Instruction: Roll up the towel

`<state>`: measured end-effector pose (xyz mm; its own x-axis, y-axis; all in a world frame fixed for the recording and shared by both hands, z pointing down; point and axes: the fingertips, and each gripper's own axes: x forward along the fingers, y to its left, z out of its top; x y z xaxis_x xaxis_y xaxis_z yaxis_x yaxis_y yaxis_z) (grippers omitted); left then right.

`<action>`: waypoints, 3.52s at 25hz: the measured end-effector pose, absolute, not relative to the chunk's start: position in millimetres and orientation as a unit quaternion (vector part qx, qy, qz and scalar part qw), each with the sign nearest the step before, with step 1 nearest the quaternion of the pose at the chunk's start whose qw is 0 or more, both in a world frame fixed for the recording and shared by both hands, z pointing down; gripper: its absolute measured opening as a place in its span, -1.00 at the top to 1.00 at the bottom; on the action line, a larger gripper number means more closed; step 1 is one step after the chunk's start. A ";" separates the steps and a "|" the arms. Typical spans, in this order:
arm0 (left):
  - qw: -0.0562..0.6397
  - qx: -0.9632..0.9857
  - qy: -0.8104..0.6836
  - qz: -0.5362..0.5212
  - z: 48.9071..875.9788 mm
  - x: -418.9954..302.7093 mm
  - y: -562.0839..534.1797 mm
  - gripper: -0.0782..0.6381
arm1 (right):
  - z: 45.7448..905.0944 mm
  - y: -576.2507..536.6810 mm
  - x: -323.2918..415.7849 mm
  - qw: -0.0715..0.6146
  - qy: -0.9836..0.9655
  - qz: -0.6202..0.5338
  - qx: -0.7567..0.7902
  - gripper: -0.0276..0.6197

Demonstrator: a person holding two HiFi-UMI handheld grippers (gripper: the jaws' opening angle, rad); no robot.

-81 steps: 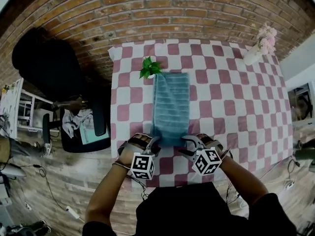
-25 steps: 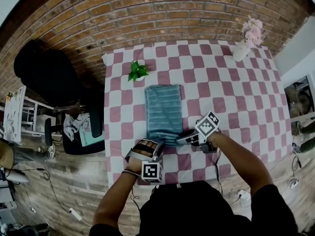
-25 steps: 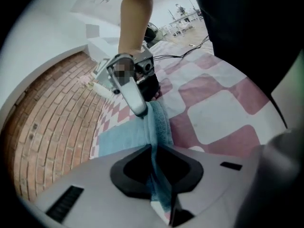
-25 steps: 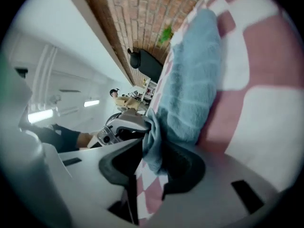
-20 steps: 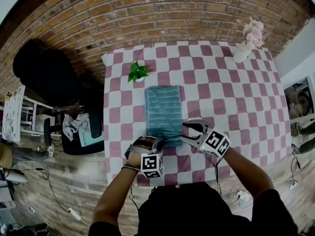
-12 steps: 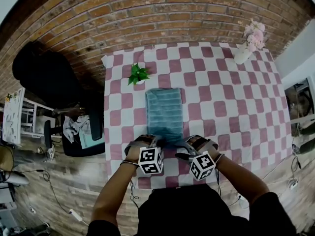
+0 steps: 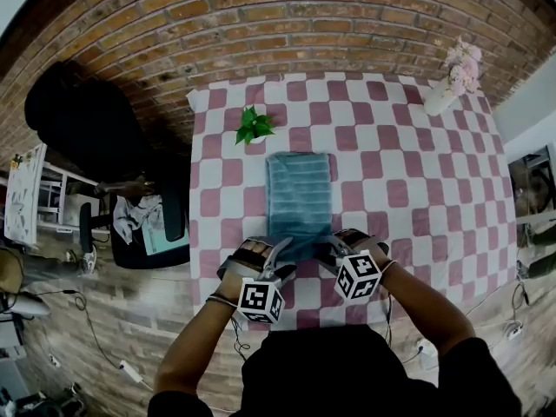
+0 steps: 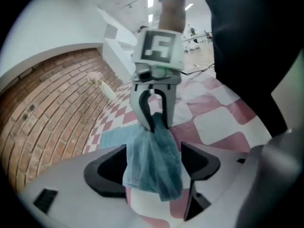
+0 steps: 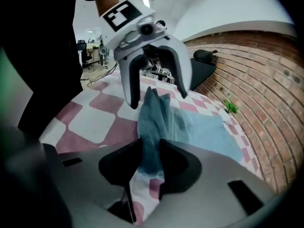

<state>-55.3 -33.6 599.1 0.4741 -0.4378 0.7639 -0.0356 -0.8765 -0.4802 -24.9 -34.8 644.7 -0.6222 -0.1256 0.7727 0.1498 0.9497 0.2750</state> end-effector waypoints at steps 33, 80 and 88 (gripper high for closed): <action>-0.162 -0.866 -0.078 -0.467 621.4 -67.3 0.3 0.51 | 622.2 -11.2 -6.7 0.394 -0.916 0.058 -0.049 0.64; 0.384 -0.757 0.043 -0.526 619.4 -54.9 -54.0 0.04 | 618.7 -118.7 -20.1 0.401 -0.891 0.192 -0.089 0.33; 0.290 -0.791 0.126 -0.524 622.5 -50.7 -108.3 0.02 | 594.2 -163.5 -17.9 0.336 -0.940 0.050 0.043 -0.04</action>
<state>-50.7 -108.3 622.5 0.4189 -0.5025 0.7563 0.1049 -0.8005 -0.5900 -17.9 -163.5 594.2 -0.7711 -0.0467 0.6349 -0.1141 0.9913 -0.0657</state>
